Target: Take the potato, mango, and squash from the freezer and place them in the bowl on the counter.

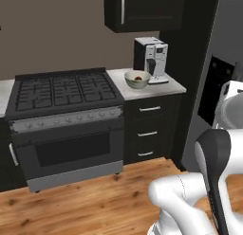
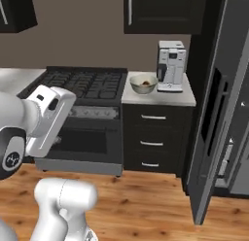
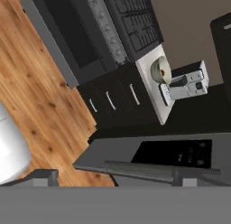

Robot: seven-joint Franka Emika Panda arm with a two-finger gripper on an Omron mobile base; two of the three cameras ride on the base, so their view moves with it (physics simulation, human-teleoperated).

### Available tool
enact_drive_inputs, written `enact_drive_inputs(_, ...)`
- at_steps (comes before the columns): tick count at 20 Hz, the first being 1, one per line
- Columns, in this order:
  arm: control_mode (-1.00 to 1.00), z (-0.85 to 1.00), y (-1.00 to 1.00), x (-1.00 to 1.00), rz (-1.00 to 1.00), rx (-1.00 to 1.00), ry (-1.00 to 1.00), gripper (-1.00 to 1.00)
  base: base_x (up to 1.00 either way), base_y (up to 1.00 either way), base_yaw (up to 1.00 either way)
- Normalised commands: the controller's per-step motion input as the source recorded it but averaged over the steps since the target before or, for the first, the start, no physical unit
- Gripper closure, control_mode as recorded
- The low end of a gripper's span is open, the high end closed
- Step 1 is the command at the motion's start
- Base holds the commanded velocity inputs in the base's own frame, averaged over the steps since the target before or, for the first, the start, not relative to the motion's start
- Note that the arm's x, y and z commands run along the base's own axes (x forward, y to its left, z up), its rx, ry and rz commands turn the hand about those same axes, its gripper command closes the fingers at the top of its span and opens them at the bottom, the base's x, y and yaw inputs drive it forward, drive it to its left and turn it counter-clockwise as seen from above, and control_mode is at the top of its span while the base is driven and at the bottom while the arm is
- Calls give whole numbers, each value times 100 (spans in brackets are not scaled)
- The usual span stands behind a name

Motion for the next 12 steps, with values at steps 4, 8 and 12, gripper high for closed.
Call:
enact_drive_inputs(4, 100, 0, 0, 0, 0, 0, 0, -100, -56, -100, 0)
enact_drive_inputs(8, 100, 0, 0, 0, 0, 0, 0, -100, -22, -100, 2)
enact_drive_inputs(12, 100, 0, 0, 0, 0, 0, 0, -100, -13, -100, 6)
